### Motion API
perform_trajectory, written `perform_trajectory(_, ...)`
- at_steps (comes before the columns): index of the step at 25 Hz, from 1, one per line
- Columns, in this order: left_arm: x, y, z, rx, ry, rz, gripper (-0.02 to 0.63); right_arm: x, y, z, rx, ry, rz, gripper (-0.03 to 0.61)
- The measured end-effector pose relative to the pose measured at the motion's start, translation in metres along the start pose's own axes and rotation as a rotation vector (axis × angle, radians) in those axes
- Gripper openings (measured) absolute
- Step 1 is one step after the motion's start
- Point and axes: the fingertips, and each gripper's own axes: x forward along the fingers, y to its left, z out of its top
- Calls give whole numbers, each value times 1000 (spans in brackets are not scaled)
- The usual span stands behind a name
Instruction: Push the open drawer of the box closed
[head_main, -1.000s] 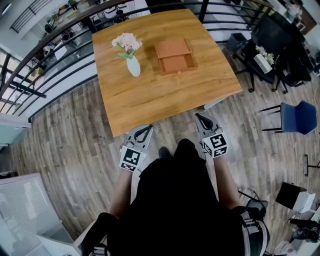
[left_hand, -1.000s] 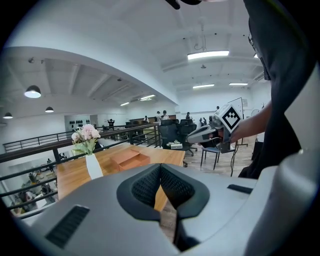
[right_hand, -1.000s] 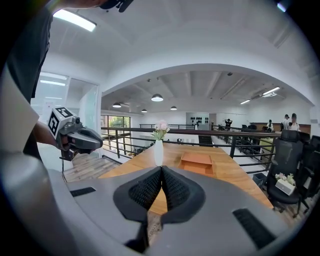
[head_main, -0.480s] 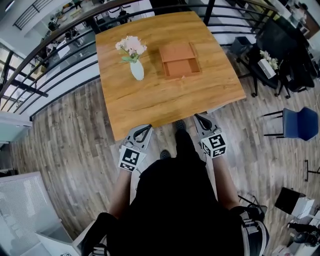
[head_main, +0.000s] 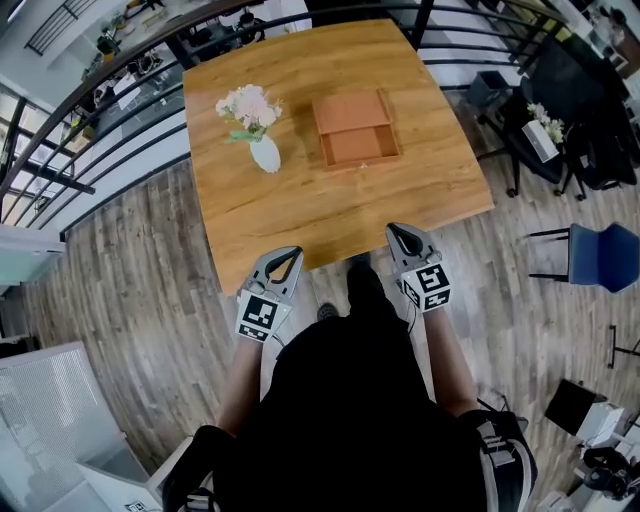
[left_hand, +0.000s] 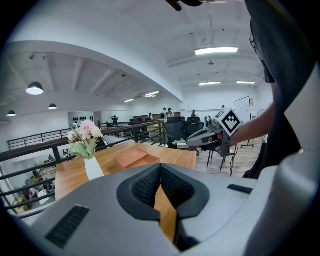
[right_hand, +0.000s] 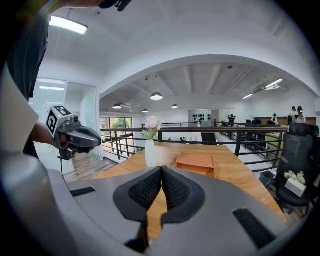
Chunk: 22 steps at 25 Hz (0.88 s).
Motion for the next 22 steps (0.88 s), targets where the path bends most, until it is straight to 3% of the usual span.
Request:
perform_trajectory(12, 102, 44, 39, 15, 18, -24, 21, 66, -84, 12, 27, 22, 29, 15)
perform_trajectory(22, 162, 67, 55, -14, 29, 37, 21, 120, -142, -1, 11, 90, 110, 17)
